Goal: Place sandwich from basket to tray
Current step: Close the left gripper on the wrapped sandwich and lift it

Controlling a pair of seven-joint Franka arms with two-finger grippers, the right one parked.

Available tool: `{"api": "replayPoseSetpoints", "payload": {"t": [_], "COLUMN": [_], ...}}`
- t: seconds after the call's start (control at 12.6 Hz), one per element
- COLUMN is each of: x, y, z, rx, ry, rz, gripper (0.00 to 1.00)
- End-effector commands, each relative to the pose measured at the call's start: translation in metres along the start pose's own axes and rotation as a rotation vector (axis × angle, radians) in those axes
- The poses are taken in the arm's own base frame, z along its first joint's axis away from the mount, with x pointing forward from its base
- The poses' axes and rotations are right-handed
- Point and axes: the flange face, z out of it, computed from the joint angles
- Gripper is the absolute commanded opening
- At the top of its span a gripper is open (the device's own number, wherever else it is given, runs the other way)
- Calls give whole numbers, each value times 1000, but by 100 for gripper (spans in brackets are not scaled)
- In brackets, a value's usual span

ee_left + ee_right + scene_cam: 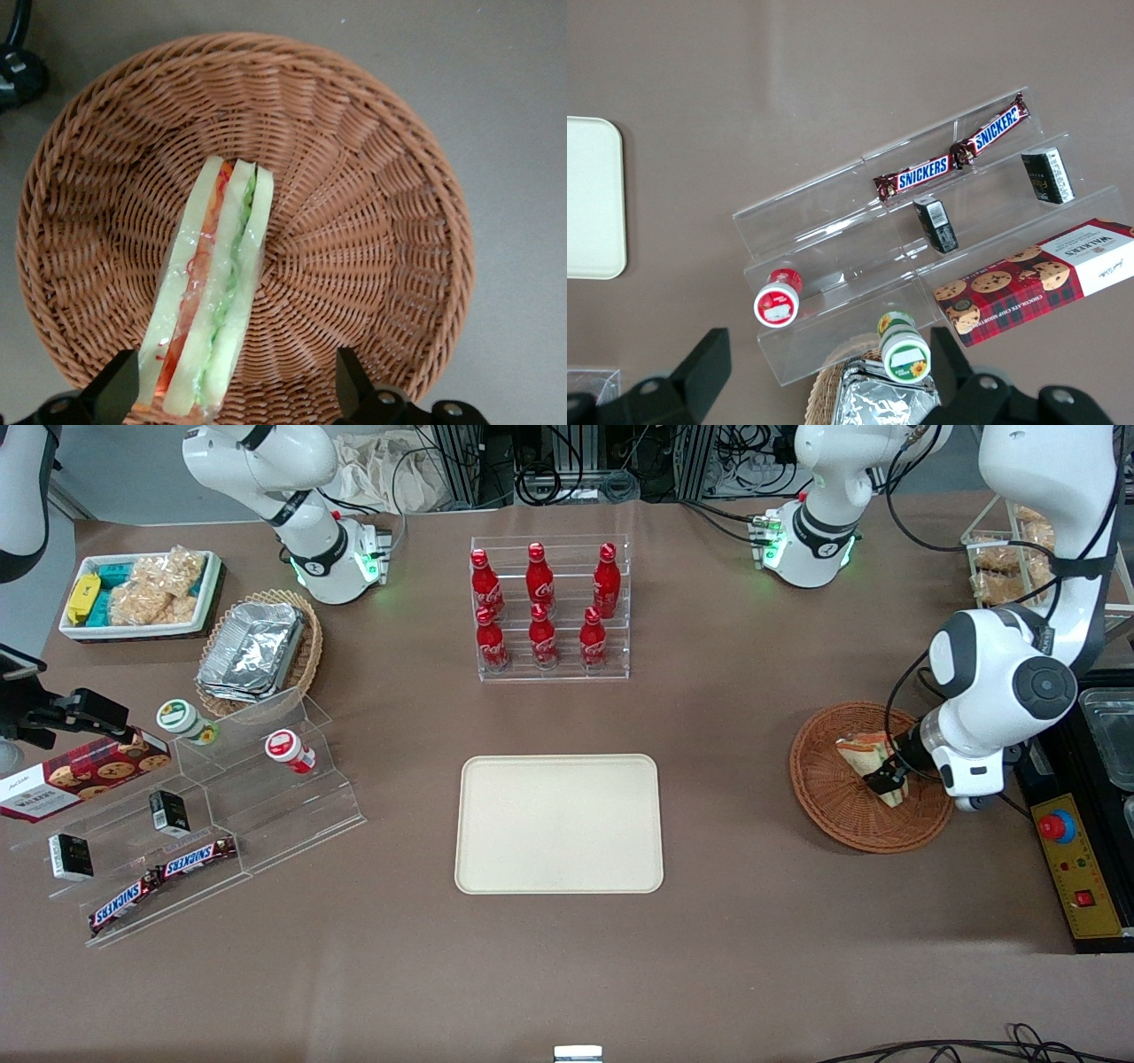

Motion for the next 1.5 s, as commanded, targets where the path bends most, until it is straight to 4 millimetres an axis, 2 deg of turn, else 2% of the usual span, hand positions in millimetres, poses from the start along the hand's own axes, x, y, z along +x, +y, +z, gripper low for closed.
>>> {"api": "replayPoseSetpoints", "payload": {"t": [0.0,0.32,0.63,0.87,1.35,1.43], "x": [-11,-5,-2,-3,-1,0], "y": [-13,-18,-16,-18,-15,-13], "z": [2,5,-10,-6,28,32], "rx": [5,14,32,69,73,65], "ry": [0,1,-6,12,15,18], "rz": [-14,-19,-10,20,37,37], "gripper": [100,100,100,100,100,96]}}
